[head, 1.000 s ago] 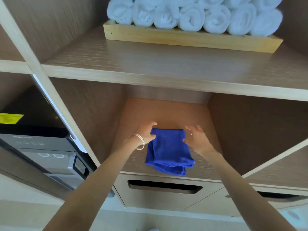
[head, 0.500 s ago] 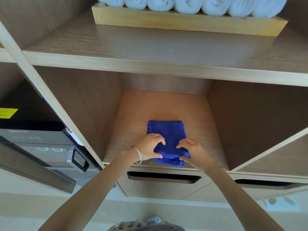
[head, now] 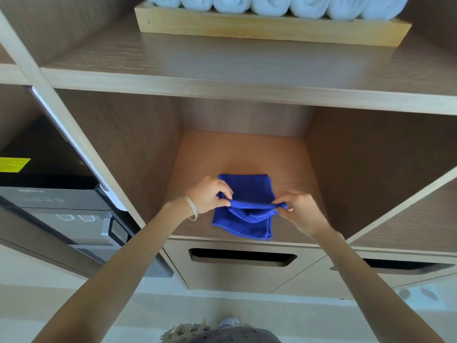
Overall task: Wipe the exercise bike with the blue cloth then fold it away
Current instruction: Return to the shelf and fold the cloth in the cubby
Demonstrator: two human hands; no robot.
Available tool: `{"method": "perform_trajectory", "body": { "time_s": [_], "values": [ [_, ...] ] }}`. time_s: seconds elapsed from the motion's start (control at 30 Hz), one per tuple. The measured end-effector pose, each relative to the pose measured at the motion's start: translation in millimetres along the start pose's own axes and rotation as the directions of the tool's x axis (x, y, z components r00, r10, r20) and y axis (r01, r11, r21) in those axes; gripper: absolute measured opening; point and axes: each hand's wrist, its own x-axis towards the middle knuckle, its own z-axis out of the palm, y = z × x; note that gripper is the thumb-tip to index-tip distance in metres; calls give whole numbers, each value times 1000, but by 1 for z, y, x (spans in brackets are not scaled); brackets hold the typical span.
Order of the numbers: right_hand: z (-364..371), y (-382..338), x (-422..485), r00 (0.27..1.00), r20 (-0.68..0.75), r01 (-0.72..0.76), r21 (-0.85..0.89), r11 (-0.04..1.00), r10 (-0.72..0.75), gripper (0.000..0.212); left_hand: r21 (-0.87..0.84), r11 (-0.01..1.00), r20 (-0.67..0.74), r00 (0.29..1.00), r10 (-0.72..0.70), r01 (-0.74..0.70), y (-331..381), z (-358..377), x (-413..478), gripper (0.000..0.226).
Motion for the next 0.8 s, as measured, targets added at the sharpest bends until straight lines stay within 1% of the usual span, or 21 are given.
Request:
{"method": "perform_trajectory", "body": {
  "time_s": [0.13, 0.2, 0.23, 0.27, 0.3, 0.33, 0.37, 0.4, 0.43, 0.47, 0.5, 0.57, 0.6, 0.63, 0.67, 0.7, 0.73, 0.8],
  "values": [
    [-9, -17, -2, 985, -170, 53, 61, 997, -42, 18, 20, 1000, -72, 997, 6, -4, 6, -17, -6, 12],
    [-4, -24, -9, 970, -227, 100, 42, 994, -88, 17, 110, 994, -125, 992, 12, 2, 2, -22, -15, 10],
    [2, -27, -14, 966, -228, 125, 10, 992, -120, 16, 196, 981, -118, 993, 13, 10, 0, -22, -21, 9],
    [11, -28, -18, 975, -179, 128, -33, 991, -132, 16, 299, 954, -76, 997, -1, 24, 0, -20, -27, 9],
    [20, -27, -23, 991, -70, 107, -94, 990, -114, 17, 387, 922, -6, 999, -35, 35, -1, -14, -32, 11],
    [29, -26, -27, 995, 74, 85, -175, 981, -73, 20, 431, 902, 69, 995, -72, 35, -1, -5, -36, 12],
    [37, -23, -29, 978, 207, 79, -245, 966, -27, 24, 421, 907, 136, 986, -99, 33, -3, 4, -38, 14],
    [42, -19, -31, 957, 291, 75, -272, 959, 8, 27, 362, 931, 175, 978, -113, 43, -4, 11, -40, 15],
    [43, -17, -30, 947, 319, 58, -263, 963, 30, 27, 279, 957, 167, 978, -124, 74, -6, 15, -42, 15],
    [41, -16, -29, 951, 307, 46, -246, 968, 33, 24, 204, 973, 114, 984, -134, 108, -7, 15, -42, 16],
    [38, -16, -27, 962, 274, 46, -225, 973, 18, 22, 149, 980, 31, 990, -137, 131, -9, 15, -42, 17],
    [35, -17, -21, 985, 173, 37, -161, 986, -8, 22, 112, 985, -135, 984, -119, 134, -11, 15, -37, 15],
    [37, -18, -19, 993, 115, 43, -136, 990, -27, 25, 104, 986, -175, 979, -107, 127, -11, 18, -34, 16],
    [40, -20, -16, 996, 66, 62, -130, 990, -54, 29, 97, 988, -173, 980, -100, 118, -11, 22, -29, 23],
    [45, -23, -13, 996, 56, 77, -140, 987, -70, 36, 99, 989, -126, 987, -97, 110, -10, 29, -25, 33],
    [52, -24, -11, 993, 95, 86, -169, 982, -70, 43, 130, 986, -48, 994, -100, 106, -11, 36, -21, 43],
    [59, -23, -10, 984, 166, 96, -216, 972, -60, 51, 198, 975, 34, 993, -110, 101, -11, 44, -17, 50],
    [71, -14, -11, 957, 287, 125, -294, 948, -37, 60, 358, 929, 133, 980, -146, 90, -14, 62, -13, 55]
  ]
}}
